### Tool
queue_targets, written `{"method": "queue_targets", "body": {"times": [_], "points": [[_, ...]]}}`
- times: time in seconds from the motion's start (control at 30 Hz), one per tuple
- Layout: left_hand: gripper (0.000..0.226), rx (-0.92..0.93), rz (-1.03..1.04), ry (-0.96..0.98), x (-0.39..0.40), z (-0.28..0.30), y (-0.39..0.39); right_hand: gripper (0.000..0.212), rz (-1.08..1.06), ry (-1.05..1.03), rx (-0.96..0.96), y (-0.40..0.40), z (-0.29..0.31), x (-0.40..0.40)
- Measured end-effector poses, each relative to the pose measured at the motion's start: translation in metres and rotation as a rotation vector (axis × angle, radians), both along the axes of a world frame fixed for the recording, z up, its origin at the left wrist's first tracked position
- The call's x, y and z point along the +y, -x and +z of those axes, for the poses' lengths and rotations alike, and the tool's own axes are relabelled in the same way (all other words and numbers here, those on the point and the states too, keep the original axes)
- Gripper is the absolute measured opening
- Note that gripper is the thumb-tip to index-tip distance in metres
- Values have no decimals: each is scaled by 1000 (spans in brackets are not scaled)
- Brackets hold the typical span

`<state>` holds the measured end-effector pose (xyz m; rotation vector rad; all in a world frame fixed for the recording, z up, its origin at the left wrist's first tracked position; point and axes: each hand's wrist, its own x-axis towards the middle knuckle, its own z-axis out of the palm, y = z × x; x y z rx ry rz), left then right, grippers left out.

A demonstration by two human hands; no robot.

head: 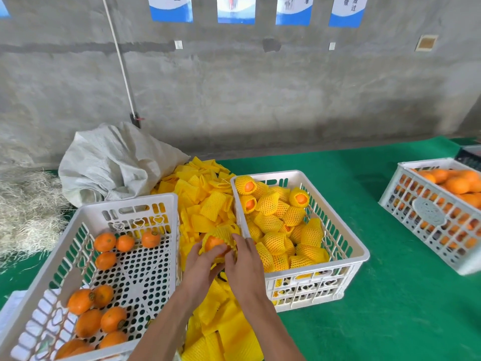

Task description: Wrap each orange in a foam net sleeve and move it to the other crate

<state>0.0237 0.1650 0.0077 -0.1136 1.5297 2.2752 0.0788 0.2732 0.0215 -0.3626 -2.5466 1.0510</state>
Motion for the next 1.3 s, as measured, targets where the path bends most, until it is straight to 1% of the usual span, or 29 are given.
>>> {"method": "queue_targets", "body": {"times": [0.1, 0.2, 0.27, 0.3, 0.37, 0.5, 0.63, 0.73, 0.83, 0.93, 1.0, 1.1, 1.17, 1.23, 1.3], "points": [[73, 63, 33, 113, 7, 16, 11, 40, -35, 17, 61, 8, 13, 10], [68, 146, 112, 263, 17, 34, 20, 36, -38, 22, 156, 10, 28, 16], [71, 187, 201, 367, 24, 45, 23, 34, -29, 14, 213, 10, 37, 16], [73, 200, 243, 387, 27, 48, 23, 34, -32, 7, 239, 10, 40, 15], [70, 205, 280, 371, 32, 54, 21, 33, -58, 8, 280, 9, 44, 12], [62, 245, 250, 324, 37, 61, 14, 38, -102, 72, 299, 7, 48, 11], [67, 442, 253, 376, 35, 60, 9, 48, -94, 216, 294, 5, 48, 9], [66, 608, 188, 431, 35, 60, 5, 68, -98, 314, 266, 8, 48, 12], [67, 686, 25, 407, 41, 62, 2, 92, -114, 473, 221, 12, 49, 23], [76, 751, -148, 436, 47, 63, 1, 99, -171, 552, 196, 16, 45, 43], [75, 756, -232, 469, 52, 62, 0, 98, -247, 515, 173, 16, 41, 59], [69, 765, -241, 552, 60, 56, -1, 86, -392, 245, 134, 14, 29, 83], [65, 762, -214, 603, 64, 51, 0, 81, -434, 112, 99, 11, 20, 98], [61, 744, -204, 623, 67, 46, 2, 81, -451, 57, 47, 7, 8, 111], [57, 742, -208, 640, 68, 41, 3, 81, -458, 49, 3, 3, -3, 120]]}}
